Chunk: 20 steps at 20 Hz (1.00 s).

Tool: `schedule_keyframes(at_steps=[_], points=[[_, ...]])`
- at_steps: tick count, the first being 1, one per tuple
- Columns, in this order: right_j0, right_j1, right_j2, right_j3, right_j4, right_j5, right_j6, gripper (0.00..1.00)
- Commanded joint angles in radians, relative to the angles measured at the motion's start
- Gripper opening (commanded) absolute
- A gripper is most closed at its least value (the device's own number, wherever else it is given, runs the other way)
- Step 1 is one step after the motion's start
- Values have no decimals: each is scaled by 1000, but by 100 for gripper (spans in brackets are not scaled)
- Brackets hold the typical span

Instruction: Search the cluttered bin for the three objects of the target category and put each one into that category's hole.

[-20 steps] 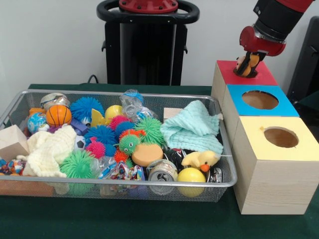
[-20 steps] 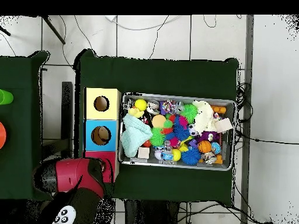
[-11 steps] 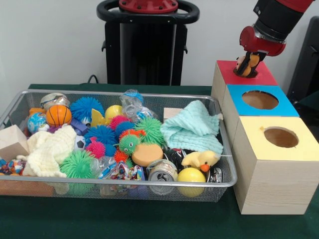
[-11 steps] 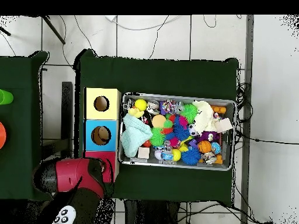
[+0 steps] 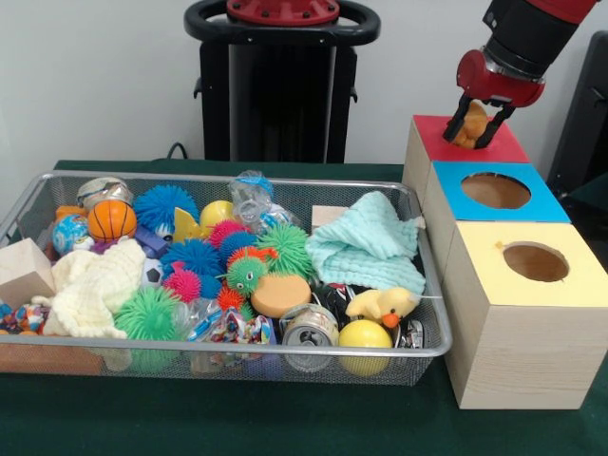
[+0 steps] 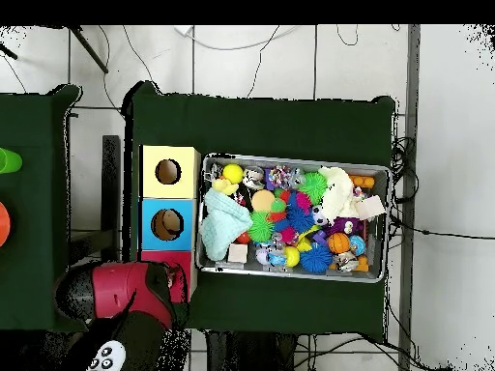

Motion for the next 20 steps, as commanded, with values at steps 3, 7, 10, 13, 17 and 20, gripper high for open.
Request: schedule_keyframes(at_steps=[3,7,10,13,17,20], points=[[-11,17,28,-30,41,53,282,100],[-10,15,25,-32,39,59,280,100],[-13,3,24,-36,43,75,279,100],[-16,-10,18,-56,45,119,278,100],[-23,-32,16,-75,47,166,271,100],[-29,-49,13,-88,47,196,270,100]])
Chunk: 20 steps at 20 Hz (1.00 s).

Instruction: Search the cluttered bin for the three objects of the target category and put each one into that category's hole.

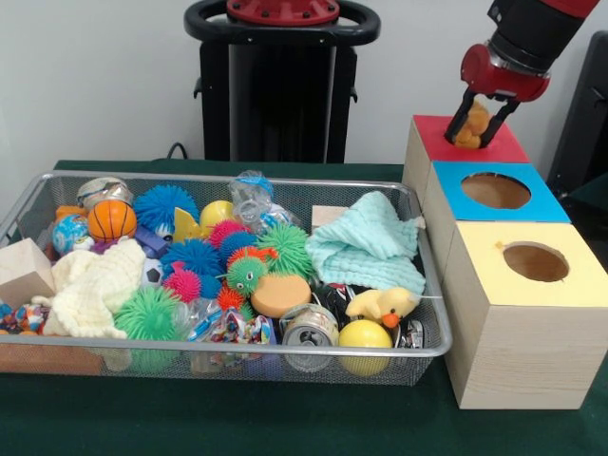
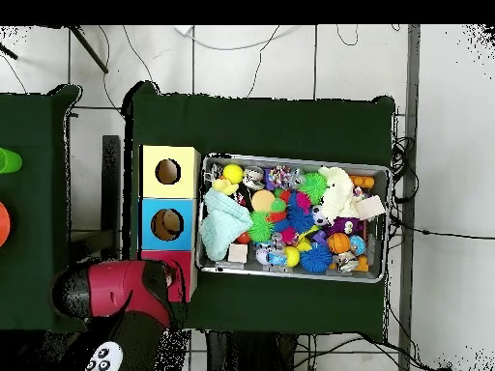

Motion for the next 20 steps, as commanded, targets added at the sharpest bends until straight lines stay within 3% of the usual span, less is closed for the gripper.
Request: schedule_keyframes(at_steps=[1,7,13,20], points=[[-32,-42,13,-76,45,153,266,100],[-56,-100,12,-105,46,254,246,100],[-98,-103,59,-62,79,183,235,100],[-111,-117,62,-41,84,160,234,100]])
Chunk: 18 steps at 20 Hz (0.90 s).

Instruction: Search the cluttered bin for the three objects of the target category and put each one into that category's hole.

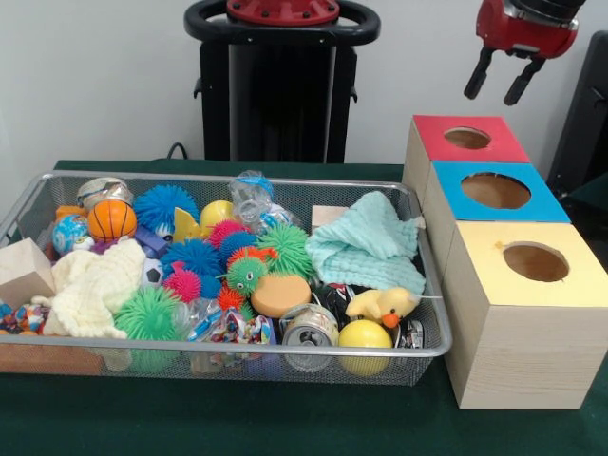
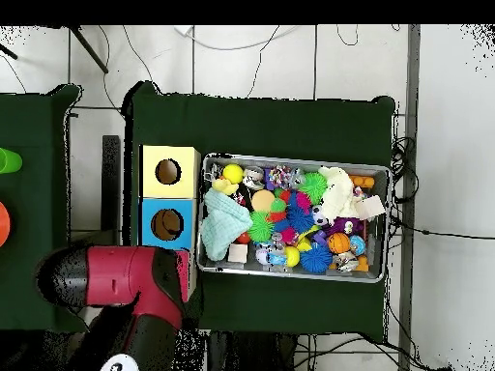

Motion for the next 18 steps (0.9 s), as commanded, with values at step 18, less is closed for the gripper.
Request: schedule_keyframes(at_steps=[18], points=[[-309,73,241,205,-50,-418,35,100]])
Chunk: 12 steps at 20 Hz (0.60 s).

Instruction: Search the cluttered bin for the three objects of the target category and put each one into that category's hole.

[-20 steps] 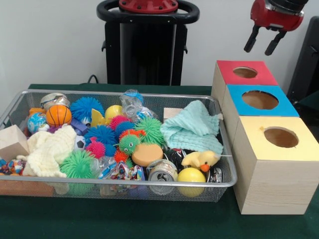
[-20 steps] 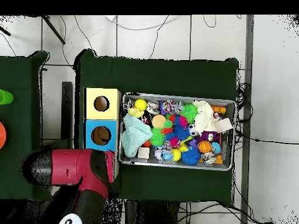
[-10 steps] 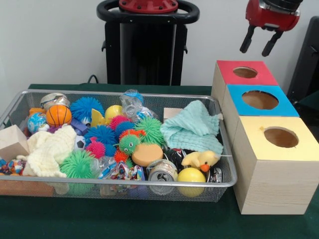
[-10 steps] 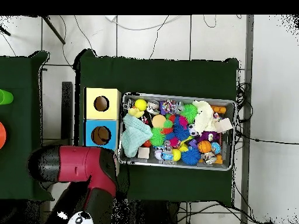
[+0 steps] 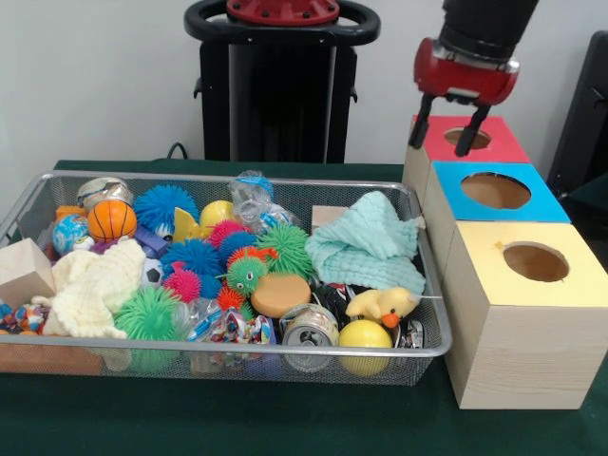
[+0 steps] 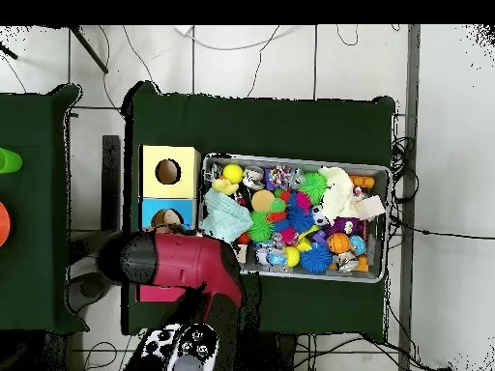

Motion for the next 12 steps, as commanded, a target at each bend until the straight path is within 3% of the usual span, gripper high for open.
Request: schedule_keyframes(at_steps=[1,12], points=[[-121,59,166,127,-66,-128,31,100],[-147,77,172,65,-129,-61,36,100]])
